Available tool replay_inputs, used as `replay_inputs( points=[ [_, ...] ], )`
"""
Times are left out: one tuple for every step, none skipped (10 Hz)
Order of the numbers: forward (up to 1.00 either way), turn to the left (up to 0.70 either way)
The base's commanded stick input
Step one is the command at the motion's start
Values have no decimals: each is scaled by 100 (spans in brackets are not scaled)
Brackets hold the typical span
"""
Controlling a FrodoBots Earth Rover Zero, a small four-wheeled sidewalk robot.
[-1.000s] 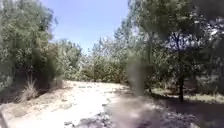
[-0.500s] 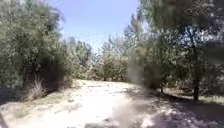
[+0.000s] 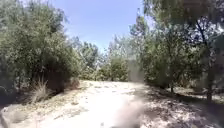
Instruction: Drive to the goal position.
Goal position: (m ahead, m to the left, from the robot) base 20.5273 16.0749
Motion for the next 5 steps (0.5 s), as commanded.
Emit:
replay_inputs(
  points=[
    [45,2],
    [45,2],
    [45,2],
    [45,2],
    [45,2]
  ],
)
